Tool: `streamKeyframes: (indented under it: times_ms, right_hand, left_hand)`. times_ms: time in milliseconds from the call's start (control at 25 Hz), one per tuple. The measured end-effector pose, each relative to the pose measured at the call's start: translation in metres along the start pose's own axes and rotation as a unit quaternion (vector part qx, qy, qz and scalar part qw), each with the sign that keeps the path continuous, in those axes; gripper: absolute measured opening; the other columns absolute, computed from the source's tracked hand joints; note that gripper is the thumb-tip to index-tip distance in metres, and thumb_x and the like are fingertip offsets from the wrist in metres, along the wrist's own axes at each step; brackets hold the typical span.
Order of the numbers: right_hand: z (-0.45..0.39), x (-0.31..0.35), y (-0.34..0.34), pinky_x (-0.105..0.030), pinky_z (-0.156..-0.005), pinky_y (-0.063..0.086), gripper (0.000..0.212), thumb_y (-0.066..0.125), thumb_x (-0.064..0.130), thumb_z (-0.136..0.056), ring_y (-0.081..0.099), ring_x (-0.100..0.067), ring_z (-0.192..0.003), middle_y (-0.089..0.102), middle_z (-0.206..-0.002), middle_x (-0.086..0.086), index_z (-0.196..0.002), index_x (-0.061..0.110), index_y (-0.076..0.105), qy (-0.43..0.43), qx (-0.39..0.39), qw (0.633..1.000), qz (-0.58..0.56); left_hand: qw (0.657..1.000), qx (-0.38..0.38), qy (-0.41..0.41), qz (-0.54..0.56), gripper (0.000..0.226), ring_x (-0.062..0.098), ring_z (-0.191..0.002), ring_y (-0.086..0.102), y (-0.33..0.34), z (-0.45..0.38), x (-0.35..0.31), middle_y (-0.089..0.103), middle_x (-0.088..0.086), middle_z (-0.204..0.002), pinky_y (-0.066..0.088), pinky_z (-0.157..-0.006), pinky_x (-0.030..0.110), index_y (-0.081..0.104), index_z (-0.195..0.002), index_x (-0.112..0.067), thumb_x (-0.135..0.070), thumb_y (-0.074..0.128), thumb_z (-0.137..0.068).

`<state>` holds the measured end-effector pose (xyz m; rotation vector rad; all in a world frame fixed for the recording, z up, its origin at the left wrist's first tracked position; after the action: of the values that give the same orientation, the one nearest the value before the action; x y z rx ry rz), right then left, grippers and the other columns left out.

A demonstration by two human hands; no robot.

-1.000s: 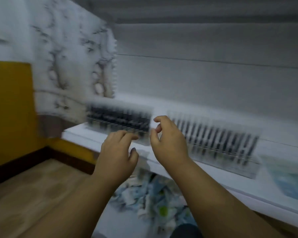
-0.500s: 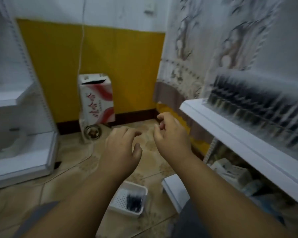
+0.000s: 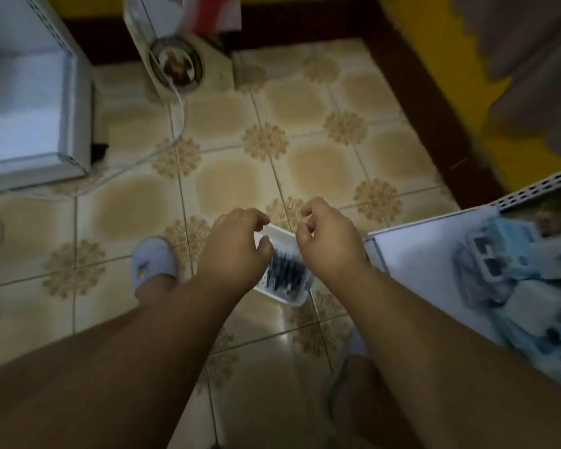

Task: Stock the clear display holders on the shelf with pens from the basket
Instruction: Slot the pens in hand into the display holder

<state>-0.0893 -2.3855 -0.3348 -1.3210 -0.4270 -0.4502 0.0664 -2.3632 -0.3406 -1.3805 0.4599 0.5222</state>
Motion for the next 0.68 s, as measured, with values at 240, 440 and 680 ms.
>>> streamKeyframes:
  times_ms: [240, 440, 680]
  right_hand:
    - [-0.048, -0.083, 0.109, -0.032, -0.064, 0.047, 0.015, 0.049, 0.023, -0.096, 0.057, -0.028, -0.074, 0.059, -0.085, -0.006, -0.11, 0.018, 0.05, 0.023, 0.108, 0.994, 0.017]
    - [-0.076, -0.117, 0.147, -0.027, -0.059, 0.033, 0.015, 0.049, 0.021, -0.096, 0.049, -0.019, -0.07, 0.052, -0.082, 0.0, -0.11, 0.016, 0.052, 0.03, 0.128, 0.991, 0.018]
    - [-0.089, -0.133, 0.157, -0.028, -0.062, 0.044, 0.014, 0.046, 0.019, -0.098, 0.054, -0.018, -0.081, 0.059, -0.096, -0.002, -0.108, 0.018, 0.055, 0.068, 0.107, 0.992, -0.004]
  left_hand:
    - [0.956, 0.163, -0.239, 0.039, 0.038, 0.019, -0.086, 0.056, 0.135, -0.058, 0.093, 0.064, 0.003, -0.113, 0.043, -0.075, 0.027, 0.055, -0.127, -0.016, -0.029, 0.06, -0.092]
    - [0.917, 0.264, -0.299, -0.009, 0.054, 0.025, -0.082, 0.058, 0.227, -0.079, 0.134, 0.062, 0.012, -0.108, 0.041, -0.056, 0.029, 0.055, -0.111, -0.004, -0.044, 0.074, -0.081]
    - [0.926, 0.208, -0.311, -0.045, 0.062, 0.031, -0.102, 0.061, 0.256, -0.087, 0.143, 0.058, 0.01, -0.114, 0.048, -0.077, 0.037, 0.045, -0.118, -0.01, -0.034, 0.081, -0.072]
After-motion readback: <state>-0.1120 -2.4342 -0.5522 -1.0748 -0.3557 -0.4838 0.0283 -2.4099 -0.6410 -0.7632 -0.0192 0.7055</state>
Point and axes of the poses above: each hand's wrist, its own z-axis away from the middle knuckle, its own y-axis out of the palm, x = y × z, the point moved 4 cm from there along -z, towards the middle knuckle
